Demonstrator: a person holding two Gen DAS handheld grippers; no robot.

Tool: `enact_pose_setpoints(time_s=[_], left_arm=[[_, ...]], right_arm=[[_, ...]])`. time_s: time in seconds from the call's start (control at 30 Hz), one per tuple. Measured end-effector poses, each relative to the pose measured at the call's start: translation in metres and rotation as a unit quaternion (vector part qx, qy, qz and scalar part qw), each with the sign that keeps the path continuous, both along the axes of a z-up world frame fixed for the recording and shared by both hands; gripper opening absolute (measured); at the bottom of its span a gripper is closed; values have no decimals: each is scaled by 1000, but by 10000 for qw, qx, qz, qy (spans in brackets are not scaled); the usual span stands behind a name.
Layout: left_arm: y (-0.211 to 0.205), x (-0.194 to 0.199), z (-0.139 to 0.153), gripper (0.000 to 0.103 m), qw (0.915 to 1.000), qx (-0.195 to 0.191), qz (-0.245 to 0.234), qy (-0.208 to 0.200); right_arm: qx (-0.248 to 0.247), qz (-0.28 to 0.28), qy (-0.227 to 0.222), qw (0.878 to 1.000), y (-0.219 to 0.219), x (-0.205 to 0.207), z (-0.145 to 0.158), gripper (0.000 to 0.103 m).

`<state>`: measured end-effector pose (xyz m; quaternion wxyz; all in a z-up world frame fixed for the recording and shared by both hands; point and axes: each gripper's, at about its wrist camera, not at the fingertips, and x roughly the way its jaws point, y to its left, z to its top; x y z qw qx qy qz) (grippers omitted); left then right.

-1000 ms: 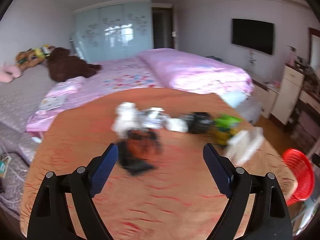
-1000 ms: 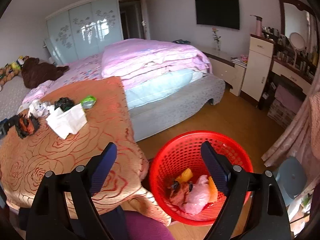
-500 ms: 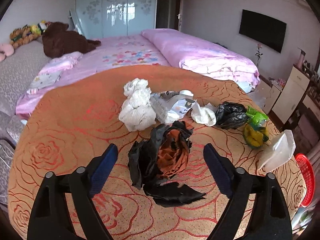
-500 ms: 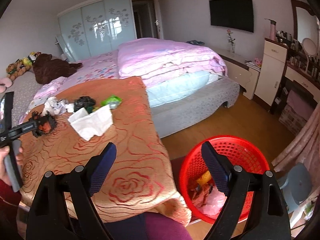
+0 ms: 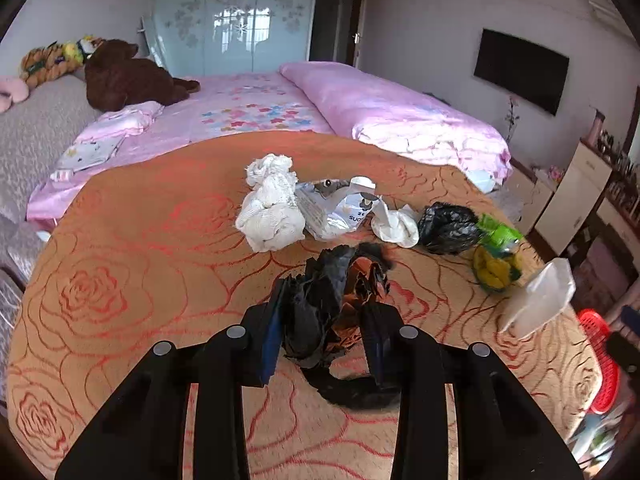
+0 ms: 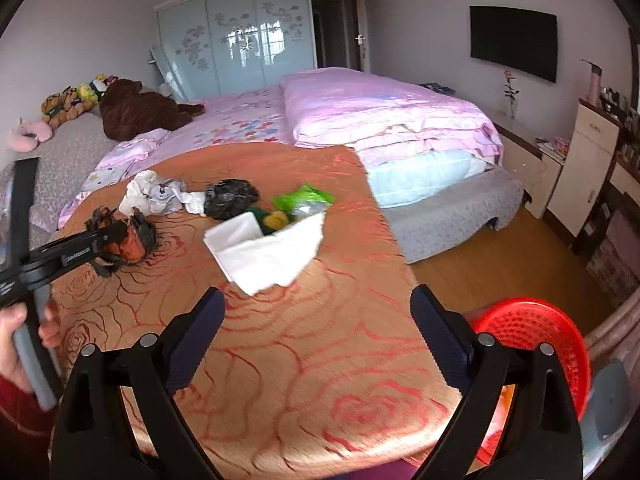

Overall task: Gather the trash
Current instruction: 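Grasp the black-and-brown plastic bag with the left gripper while the right gripper reaches for the white tissue, then close the right gripper on the white tissue while the left gripper holds the black bag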

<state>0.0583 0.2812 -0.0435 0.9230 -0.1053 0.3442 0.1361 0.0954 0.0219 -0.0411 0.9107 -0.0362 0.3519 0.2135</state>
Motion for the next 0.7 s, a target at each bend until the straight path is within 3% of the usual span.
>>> enact_pose_setpoints(time_s=[0.13,0.5,0.7], left_arm=[[-8,-10,8,33,9997,183,4,-129],[-19,-32,18,33,9991,145,-75,-388],[-26,-35,16,33,9990,149,-130,-390]], right_arm=[[-17,130,132,9998,23,11,-7,93],[-370,154,130,9991,63,44,-25,92],[-385,232,188,9988,62,47,-30,55]])
